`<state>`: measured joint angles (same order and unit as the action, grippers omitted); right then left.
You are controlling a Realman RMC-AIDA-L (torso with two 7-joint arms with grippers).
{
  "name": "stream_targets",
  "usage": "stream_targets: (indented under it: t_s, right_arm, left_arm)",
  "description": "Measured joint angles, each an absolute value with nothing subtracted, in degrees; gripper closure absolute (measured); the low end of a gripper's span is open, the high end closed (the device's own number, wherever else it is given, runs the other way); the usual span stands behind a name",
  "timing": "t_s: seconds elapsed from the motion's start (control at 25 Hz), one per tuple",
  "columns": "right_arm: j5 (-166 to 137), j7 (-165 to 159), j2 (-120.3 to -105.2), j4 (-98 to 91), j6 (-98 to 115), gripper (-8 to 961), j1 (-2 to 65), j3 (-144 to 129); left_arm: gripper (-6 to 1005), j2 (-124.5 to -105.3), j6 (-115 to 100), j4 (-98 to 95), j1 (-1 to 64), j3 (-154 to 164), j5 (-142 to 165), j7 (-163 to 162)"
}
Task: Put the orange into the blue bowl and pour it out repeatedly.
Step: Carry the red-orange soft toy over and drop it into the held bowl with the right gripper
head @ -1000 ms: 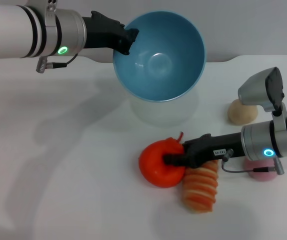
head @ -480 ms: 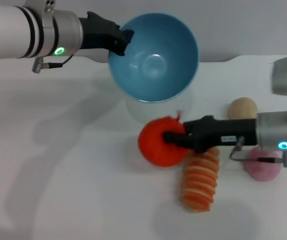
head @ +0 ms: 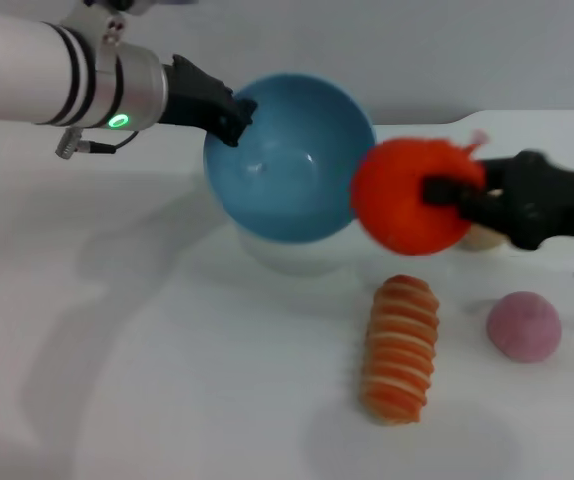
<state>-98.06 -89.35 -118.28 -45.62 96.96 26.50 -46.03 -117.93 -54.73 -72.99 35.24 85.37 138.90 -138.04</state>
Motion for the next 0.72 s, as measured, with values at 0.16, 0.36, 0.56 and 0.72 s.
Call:
stream_targets:
  t_s: [0.16,0.36,0.56,0.72]
  right_arm:
    - [-97.4,-89.3,-118.15,-45.9,101.1,883,26.3,-40.9]
    - [-97.3,-88.9,-118.46,-44.4,99.2,913,26.6,-39.9]
    - [-97.5,-88.6,-118.45,-38.4,95.0,920,29.5,-40.3]
    - [-98.9,-88.5,-118.47,-35.5,92.0,926,31.2,-41.0]
  left_arm:
    - [999,-118.17,-56.4,-72.3,36.7,87.1,141.0,-139.8]
    - [1000,-118.29,-58.3,-72.9,37.0,91.0,139.7,-140.5]
    - [1000,-118.43,-59.5,-74.6,37.8,96.2,137.5,-141.0]
    - [1000,-118.47,-58.4,-74.6,37.9,96.7,137.2,-141.2]
